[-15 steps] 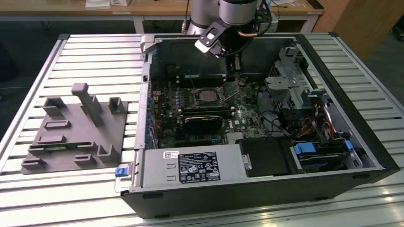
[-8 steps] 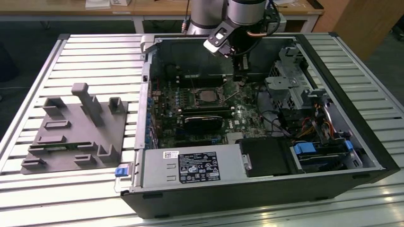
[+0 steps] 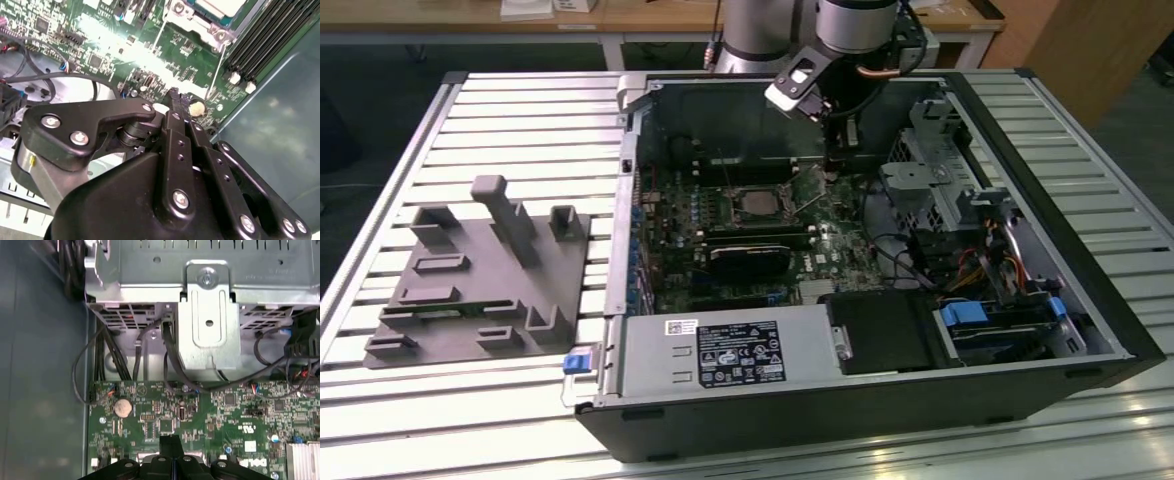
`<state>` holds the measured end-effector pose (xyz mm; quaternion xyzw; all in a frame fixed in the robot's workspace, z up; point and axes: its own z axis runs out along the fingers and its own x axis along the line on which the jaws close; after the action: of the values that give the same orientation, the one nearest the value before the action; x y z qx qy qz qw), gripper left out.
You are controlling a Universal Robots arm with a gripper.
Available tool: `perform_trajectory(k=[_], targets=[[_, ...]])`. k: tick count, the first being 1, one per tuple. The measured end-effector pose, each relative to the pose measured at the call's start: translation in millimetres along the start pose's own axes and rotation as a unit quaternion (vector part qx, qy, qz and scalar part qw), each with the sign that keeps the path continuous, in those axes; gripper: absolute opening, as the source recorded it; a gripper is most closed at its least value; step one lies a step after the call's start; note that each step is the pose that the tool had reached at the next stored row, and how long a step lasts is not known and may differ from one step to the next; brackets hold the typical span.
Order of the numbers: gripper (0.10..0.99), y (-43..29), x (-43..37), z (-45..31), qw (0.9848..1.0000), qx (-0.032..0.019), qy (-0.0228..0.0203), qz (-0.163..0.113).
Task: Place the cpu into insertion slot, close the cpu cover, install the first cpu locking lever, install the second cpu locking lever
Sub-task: 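Close the cpu cover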
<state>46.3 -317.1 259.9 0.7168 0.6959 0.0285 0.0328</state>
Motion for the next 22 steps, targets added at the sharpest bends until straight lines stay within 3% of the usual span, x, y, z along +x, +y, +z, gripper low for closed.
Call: perform_trajectory(k=[8,14,20,22], targets=[[0.106,10.7,0.3,5.5,1.0000,0.0037,-0.0001,0.000],[0.106,12.5,0.5,12.6,1.0000,0.0052,-0.0002,0.001],[0.106,12.9,0.5,12.9,1.0000,0.0053,-0.0003,0.001],[0.106,13.2,0.5,13.1,0.9999,0.0126,-0.0004,0.001]])
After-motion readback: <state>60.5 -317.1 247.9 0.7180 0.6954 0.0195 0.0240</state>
